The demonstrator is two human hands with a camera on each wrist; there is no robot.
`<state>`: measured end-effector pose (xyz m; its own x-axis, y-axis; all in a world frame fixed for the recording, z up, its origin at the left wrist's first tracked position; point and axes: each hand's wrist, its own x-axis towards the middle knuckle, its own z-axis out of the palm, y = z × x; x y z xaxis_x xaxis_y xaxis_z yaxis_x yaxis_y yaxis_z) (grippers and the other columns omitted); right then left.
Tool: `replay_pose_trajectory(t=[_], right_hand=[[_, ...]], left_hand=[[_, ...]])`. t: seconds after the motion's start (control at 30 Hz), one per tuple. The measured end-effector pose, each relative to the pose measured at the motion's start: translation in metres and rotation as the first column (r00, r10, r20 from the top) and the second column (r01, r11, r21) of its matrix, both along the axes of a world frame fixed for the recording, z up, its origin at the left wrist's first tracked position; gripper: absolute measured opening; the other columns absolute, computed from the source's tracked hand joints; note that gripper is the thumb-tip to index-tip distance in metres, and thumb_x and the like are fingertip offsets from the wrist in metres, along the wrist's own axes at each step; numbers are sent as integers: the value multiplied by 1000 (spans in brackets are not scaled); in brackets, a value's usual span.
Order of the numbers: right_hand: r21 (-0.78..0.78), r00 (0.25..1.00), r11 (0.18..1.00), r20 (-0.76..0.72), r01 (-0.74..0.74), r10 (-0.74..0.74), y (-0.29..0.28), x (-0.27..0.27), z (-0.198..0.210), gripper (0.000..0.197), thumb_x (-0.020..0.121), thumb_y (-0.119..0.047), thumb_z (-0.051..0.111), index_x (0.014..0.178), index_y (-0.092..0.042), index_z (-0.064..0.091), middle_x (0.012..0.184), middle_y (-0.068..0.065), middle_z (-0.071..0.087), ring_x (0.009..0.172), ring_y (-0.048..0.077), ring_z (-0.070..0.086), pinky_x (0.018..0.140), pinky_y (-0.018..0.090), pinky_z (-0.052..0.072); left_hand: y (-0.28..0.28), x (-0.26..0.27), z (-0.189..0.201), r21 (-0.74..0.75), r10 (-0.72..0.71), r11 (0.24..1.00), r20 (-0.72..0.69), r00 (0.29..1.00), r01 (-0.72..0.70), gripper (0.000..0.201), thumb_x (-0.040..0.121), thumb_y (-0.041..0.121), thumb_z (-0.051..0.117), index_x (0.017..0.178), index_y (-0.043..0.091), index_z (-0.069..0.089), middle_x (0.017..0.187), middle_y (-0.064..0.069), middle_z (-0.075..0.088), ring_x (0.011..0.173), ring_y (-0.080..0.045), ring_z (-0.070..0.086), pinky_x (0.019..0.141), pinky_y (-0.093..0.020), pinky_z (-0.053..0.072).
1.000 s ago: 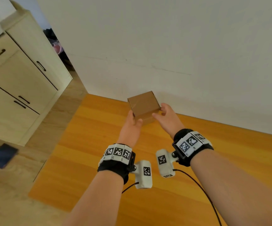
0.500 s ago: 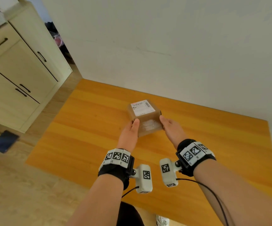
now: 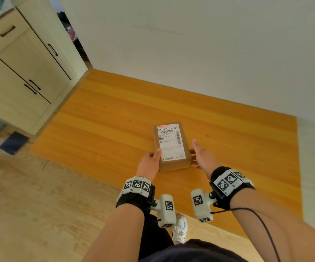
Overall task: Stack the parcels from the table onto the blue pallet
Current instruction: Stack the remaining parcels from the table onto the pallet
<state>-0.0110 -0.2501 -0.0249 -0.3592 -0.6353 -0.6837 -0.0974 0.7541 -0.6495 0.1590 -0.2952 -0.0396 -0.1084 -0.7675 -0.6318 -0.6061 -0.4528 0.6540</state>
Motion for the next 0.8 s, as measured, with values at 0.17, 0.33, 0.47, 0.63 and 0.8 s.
replay_pose_trajectory(t=[0.17, 0.33, 0.47, 0.63, 0.8], right_hand=[[34, 992, 991, -17, -127, 128, 12, -10, -8, 81, 92, -73, 21, 135, -13, 54, 135, 11, 58, 121, 28, 55, 108, 48, 39], [2, 951, 951, -8, -309, 309, 11, -9, -8, 77, 94, -69, 31, 145, -12, 44, 138, 7, 55, 114, 20, 56, 97, 36, 45], [-72, 975, 974, 47, -215, 219, 17, -13, -7, 59, 98, -54, 44, 140, -12, 46, 134, 3, 59, 106, 16, 57, 87, 26, 43], [-161, 1000, 987, -2, -18, 18, 30, -27, 10, 48, 96, -52, 50, 127, -15, 49, 117, -1, 63, 97, 14, 61, 85, 30, 51], [-239, 971, 943, 5, 233, -239, 58, -37, 35, 49, 96, -49, 53, 129, -13, 49, 113, -3, 63, 98, 13, 62, 76, 26, 50]], left_hand=[[20, -7, -8, -18, -23, 1000, 71, 997, 24, 48, 99, 54, 35, 122, 16, 52, 99, 2, 62, 82, -12, 59, 64, -28, 45], [21, -18, 0, -8, -128, 992, 102, 986, 130, 51, 101, 52, 30, 125, 13, 54, 105, -5, 63, 86, -19, 57, 67, -30, 41], [20, -26, 12, -40, -153, 987, 75, 985, 157, 48, 102, 48, 33, 131, 15, 52, 111, -3, 63, 90, -17, 57, 70, -27, 41], [18, -47, 38, -101, -223, 969, 15, 975, 223, 48, 101, 49, 36, 134, 17, 49, 116, -1, 62, 93, -16, 57, 71, -27, 42], [25, -71, 65, -174, -314, 940, -90, 945, 295, 51, 99, 50, 42, 138, 16, 43, 130, -1, 57, 99, -14, 54, 73, -25, 43]])
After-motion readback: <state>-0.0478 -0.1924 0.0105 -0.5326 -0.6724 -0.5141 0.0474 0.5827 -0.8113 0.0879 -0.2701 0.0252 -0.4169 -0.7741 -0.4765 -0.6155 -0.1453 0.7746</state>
